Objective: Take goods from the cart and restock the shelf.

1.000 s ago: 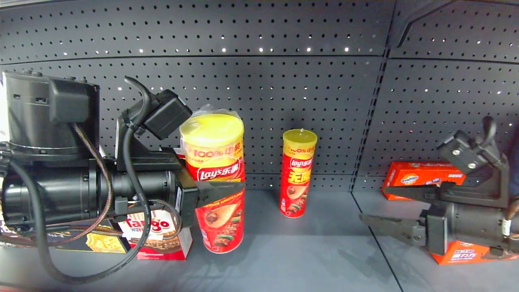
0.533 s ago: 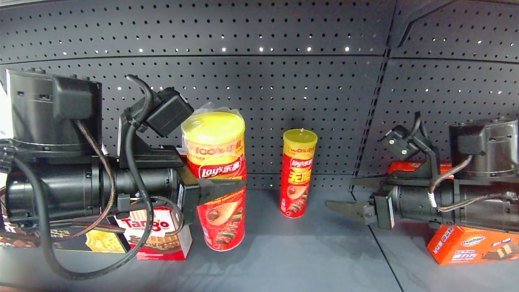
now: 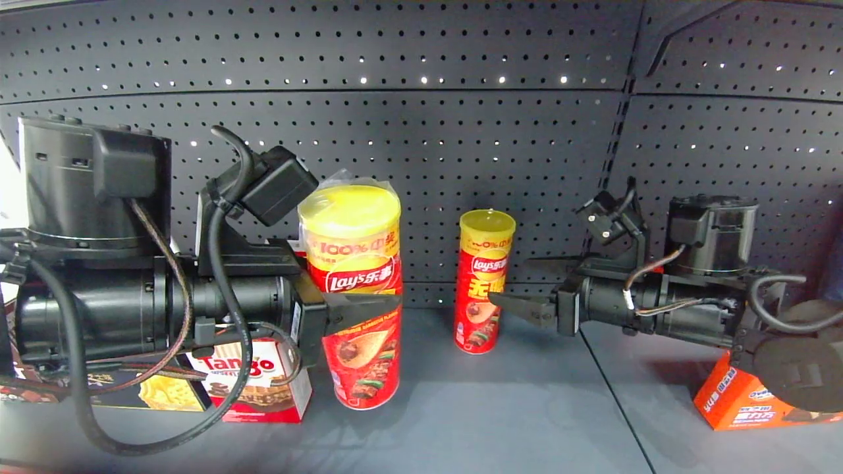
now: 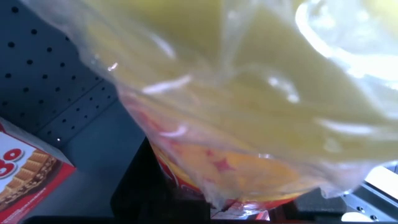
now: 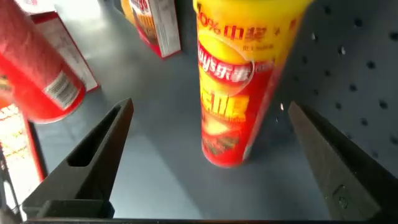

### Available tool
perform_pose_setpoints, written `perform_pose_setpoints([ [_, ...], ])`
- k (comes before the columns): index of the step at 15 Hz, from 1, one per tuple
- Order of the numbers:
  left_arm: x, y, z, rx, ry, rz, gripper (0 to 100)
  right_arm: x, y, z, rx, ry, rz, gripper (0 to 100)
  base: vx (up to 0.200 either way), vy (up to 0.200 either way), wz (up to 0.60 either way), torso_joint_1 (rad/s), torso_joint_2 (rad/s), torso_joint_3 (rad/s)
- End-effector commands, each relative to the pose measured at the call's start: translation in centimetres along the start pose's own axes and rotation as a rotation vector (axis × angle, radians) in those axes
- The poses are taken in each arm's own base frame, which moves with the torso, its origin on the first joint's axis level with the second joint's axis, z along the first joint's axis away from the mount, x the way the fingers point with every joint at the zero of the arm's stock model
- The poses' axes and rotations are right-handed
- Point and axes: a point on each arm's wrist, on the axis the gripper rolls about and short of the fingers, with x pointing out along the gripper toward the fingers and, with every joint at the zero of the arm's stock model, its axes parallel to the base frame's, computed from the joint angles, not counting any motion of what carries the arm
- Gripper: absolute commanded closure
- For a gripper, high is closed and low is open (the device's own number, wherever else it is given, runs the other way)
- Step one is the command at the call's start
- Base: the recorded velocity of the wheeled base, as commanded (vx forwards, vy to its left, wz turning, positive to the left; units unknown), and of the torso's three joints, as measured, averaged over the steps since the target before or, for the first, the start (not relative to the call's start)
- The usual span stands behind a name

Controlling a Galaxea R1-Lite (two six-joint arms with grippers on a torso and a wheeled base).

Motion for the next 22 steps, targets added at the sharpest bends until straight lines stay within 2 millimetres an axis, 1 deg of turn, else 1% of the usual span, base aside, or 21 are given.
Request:
perform_pose_setpoints([
  [1,0.1,0.0,-0.1,-0.002,0.005,-0.003,100,1.0,-0.5,-1.3,0.018,0.038,0.001,0,0.0,0.0,0.0,0.0,0.0,0.0],
  [4,0.1,0.0,-0.2,-0.003,0.007,-0.012,100,0.9,-0.9,-1.4,0.019,0.037,-0.005,0,0.0,0.0,0.0,0.0,0.0,0.0],
  [5,0.1,0.0,-0.2,-0.004,0.008,-0.018,100,0.6,-1.0,-2.0,0.012,0.047,0.011,0,0.0,0.0,0.0,0.0,0.0,0.0],
  [6,0.1,0.0,-0.2,-0.004,0.008,-0.017,100,0.5,-1.1,-2.2,0.002,0.044,0.024,0,0.0,0.0,0.0,0.0,0.0,0.0],
  [8,0.1,0.0,-0.3,-0.005,0.007,-0.015,100,0.7,-1.3,-2.7,0.001,0.049,0.03,0,0.0,0.0,0.0,0.0,0.0,0.0],
  [11,0.1,0.0,-0.3,-0.005,0.007,-0.015,100,1.5,-1.9,-3.4,0.006,0.057,0.027,0,0.0,0.0,0.0,0.0,0.0,0.0],
  [14,0.1,0.1,-0.3,-0.006,0.009,-0.014,100,2.4,-2.4,-3.6,0.005,0.052,0.025,0,0.0,0.0,0.0,0.0,0.0,0.0],
  [19,0.1,0.1,-0.3,-0.007,0.01,-0.013,100,4.9,-3.4,-3.9,0.003,0.049,0.03,0,0.0,0.0,0.0,0.0,0.0,0.0],
  [22,0.1,0.1,-0.5,-0.007,0.013,-0.014,100,6.0,-3.7,-4.0,0.0,0.045,0.03,0,0.0,0.0,0.0,0.0,0.0,0.0],
])
